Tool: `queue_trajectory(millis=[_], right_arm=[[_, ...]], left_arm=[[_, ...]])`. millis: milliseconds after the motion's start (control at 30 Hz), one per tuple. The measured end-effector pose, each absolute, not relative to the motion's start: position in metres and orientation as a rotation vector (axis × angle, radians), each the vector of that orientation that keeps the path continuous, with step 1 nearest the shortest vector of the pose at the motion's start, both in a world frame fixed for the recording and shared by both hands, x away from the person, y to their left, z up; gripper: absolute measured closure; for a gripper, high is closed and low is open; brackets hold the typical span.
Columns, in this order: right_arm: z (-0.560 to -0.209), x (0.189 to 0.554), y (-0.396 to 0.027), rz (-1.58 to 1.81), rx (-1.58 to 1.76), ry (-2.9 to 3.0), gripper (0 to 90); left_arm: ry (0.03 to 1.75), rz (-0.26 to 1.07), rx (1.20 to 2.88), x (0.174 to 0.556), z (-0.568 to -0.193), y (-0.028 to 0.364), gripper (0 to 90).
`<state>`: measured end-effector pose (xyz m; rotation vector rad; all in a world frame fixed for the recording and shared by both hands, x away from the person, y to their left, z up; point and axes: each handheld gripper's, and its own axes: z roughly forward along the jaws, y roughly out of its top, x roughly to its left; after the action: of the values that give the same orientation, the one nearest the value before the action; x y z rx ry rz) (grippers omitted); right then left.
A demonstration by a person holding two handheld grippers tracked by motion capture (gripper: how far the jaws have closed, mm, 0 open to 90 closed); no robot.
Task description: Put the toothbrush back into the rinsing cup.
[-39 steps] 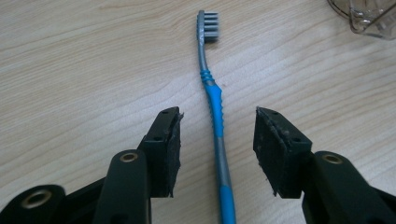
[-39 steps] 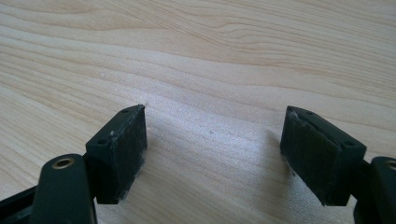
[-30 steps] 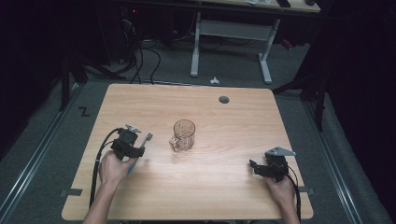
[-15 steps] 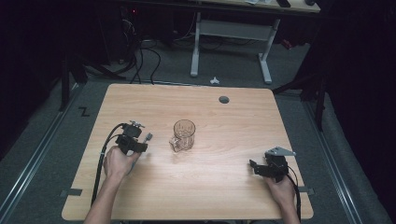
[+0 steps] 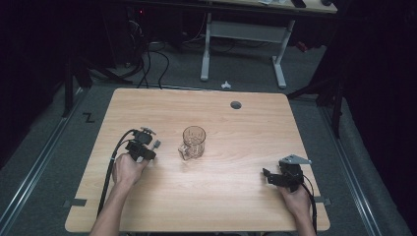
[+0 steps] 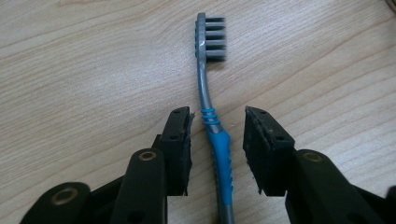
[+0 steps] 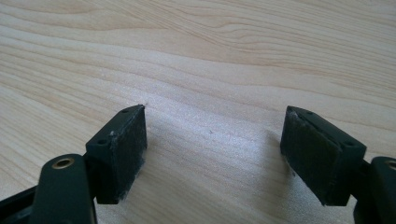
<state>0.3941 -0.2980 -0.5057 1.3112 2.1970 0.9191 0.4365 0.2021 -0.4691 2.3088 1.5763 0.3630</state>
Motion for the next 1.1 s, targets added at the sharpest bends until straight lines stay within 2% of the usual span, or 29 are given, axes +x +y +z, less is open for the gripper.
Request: queue_trajectory(millis=[800,1100], right_arm=[[-0.5057,0.3940,-0.2980,0.920,1.311,2.198,22.9],[-0.5058,0.3940,-0.2979,0.920,1.310,2.198,22.9]], left_arm=[[1.598,0.340,2.328,0.4407,-0.4728,0.2024,77.3],[1.610,0.320,2.325,0.4413,-0.4724,0.2030,78.9]])
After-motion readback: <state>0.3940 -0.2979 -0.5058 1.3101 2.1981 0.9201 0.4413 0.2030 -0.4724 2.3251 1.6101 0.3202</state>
